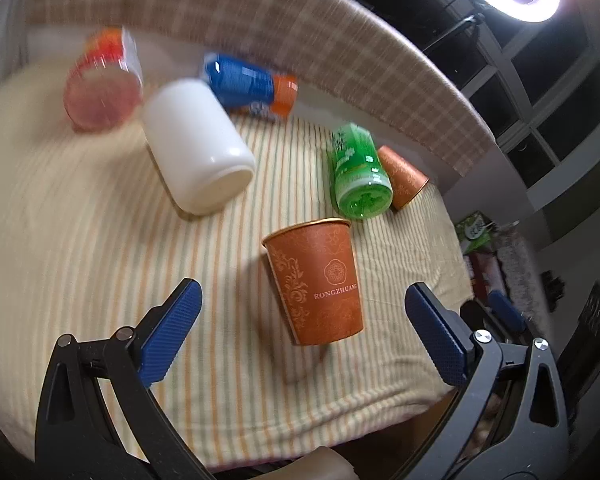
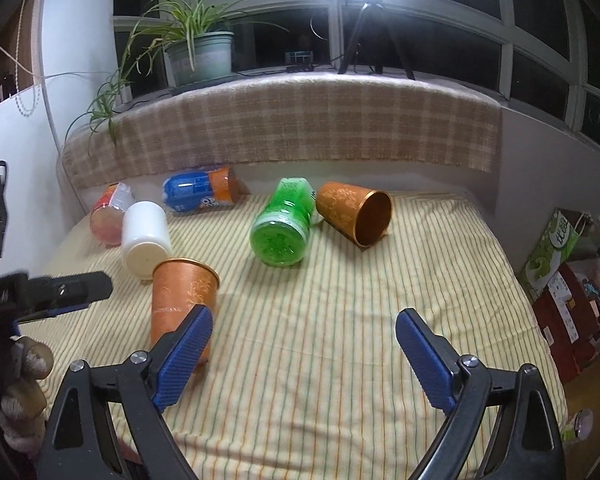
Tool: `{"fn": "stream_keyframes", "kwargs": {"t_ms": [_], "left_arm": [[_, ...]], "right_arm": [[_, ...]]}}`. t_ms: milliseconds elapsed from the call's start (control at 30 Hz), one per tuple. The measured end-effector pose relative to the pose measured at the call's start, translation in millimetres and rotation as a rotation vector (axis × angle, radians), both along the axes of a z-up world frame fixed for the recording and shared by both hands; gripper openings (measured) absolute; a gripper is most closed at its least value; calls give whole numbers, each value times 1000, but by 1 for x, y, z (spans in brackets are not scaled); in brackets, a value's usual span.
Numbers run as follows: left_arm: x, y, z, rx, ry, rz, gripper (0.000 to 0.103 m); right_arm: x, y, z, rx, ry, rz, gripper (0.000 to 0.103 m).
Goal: Flip cup upright
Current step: 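Lower the upright cup onto the bedspread and open the right gripper, then close the left gripper around the upright orange cup's body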
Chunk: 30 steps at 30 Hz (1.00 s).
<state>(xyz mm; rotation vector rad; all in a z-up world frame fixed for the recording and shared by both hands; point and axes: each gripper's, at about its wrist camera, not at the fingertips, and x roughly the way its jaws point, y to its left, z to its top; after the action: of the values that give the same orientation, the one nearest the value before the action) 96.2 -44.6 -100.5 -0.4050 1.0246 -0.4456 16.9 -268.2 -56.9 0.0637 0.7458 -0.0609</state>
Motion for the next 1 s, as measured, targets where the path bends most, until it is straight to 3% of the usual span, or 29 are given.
{"fn": "stream_keyframes", "kwargs": {"t_ms": [133, 267, 1000], "left_arm": [[17, -4, -20, -51, 96, -6, 102], [29, -6, -30, -80, 141, 10, 102], [63, -23, -58, -123, 242, 21, 86]], "right_arm": [[-4, -6, -3, 8, 7, -16, 94], [-6, -12, -8, 11, 17, -32, 94], [-5, -18, -17, 22, 40, -54, 94]]}}
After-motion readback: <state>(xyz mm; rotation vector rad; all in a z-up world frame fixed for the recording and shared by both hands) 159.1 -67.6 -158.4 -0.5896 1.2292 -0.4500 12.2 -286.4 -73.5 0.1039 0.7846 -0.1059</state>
